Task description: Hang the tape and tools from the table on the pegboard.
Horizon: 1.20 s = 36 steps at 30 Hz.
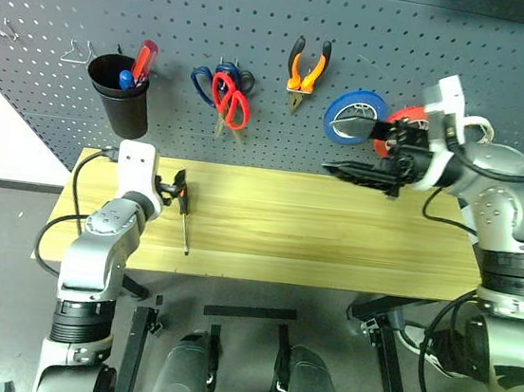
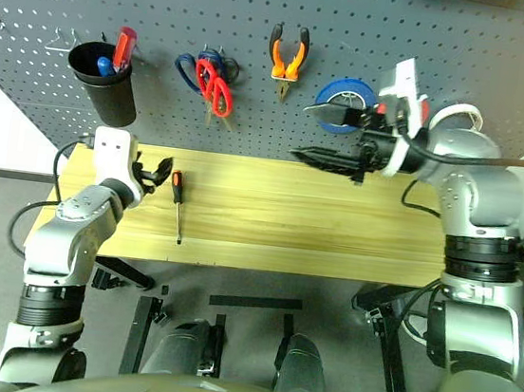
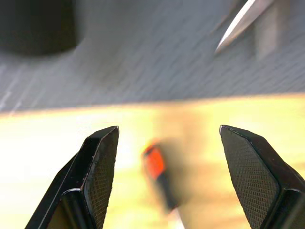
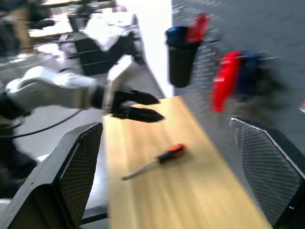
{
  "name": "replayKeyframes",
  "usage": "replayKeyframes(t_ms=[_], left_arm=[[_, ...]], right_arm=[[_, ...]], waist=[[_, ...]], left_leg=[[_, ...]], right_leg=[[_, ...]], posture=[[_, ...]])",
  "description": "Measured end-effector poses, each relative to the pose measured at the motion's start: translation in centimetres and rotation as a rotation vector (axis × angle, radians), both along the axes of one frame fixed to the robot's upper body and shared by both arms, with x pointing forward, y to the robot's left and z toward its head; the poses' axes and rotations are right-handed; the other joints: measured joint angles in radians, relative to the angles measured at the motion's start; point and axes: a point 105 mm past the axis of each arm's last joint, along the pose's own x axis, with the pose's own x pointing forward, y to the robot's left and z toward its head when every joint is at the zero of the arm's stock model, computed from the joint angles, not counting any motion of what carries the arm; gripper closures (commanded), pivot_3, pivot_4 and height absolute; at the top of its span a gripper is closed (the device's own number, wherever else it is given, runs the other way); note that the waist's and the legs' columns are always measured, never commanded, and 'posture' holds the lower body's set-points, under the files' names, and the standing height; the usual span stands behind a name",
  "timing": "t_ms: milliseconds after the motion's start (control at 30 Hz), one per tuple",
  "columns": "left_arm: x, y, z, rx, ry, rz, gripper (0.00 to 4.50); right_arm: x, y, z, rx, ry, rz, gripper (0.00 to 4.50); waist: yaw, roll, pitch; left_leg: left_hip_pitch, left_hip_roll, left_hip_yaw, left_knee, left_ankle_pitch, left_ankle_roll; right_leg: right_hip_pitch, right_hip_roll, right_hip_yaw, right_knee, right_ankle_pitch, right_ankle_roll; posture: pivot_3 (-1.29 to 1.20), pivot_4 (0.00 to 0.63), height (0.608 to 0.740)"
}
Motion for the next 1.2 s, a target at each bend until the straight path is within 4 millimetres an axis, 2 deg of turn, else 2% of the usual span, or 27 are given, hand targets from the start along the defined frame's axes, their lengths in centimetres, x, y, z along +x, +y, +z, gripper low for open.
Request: replayKeyframes(t_ms=[100, 200, 300, 567, 700, 867, 1200], left_arm=[[0.5, 0.6, -0.8, 0.011, 0.058, 0.02, 0.97], [0.9, 1.1, -2.6, 0.044, 0.14, 0.059, 0.97], [1.7, 0.3, -4.0, 0.005, 0.2, 0.103, 0.97], [3.9, -3.1, -2.9, -0.065, 0.224, 0.099, 0.97], [3.9, -3.1, -3.3, -0.077, 0.268, 0.112, 0.97], [3.9, -3.0, -4.1, -0.074, 0.304, 0.12, 0.97], [6.4, -4.4, -2.6, -0.081, 0.281, 0.103, 0.97]], right_arm=[[0.4, 0.2, -1.1, -0.04, 0.014, -0.002, 0.0], [0.8, 0.0, -1.9, -0.071, 0.022, -0.004, 0.0], [1.1, -0.1, -1.8, -0.087, 0.017, 0.002, 0.0], [1.0, 0.0, -0.8, -0.12, 0.009, 0.044, 0.0], [1.1, -0.1, -1.6, -0.145, 0.045, 0.053, 0.0], [1.3, 0.9, -2.4, -0.135, 0.069, 0.067, 0.0], [0.5, 0.5, -3.3, -0.163, 0.097, 0.068, 0.0]], waist=[[0.018, 0.0, 0.0], [0.027, 0.0, 0.001], [0.031, -0.001, 0.003], [0.024, -0.003, 0.033], [0.021, 0.0, 0.075], [0.023, 0.0, 0.112], [0.022, -0.001, 0.161]], left_leg=[[0.0, 0.0, 0.0, 0.0, 0.0, 0.0], [0.0, 0.0, 0.0, 0.0, 0.0, 0.0], [0.0, -0.001, -0.001, 0.0, 0.0, 0.0], [0.001, 0.0, -0.005, -0.002, 0.0, 0.0], [0.002, 0.0, -0.004, -0.002, 0.0, 0.0], [-0.001, 0.0, -0.004, -0.003, 0.0, 0.0], [-0.003, -0.001, -0.004, -0.003, 0.0, 0.0]], right_leg=[[0.0, 0.0, 0.0, 0.0, 0.0, 0.0], [0.0, 0.0, 0.0, -0.001, 0.0, 0.0], [0.001, 0.0, 0.0, -0.001, 0.0, 0.0], [0.002, 0.001, -0.001, -0.002, 0.0, 0.0], [0.0, 0.0, 0.0, 0.0, 0.0, 0.0], [-0.004, -0.001, 0.0, 0.001, 0.0, 0.0], [-0.007, -0.002, 0.0, 0.001, 0.0, 0.0]], posture=[[0.12, 0.185, 0.732], [0.13, 0.21, 0.732], [0.13, 0.25, 0.732], [0.11, 0.341, 0.732], [0.1, 0.371, 0.732], [0.09, 0.397, 0.732], [0.06, 0.432, 0.732]])
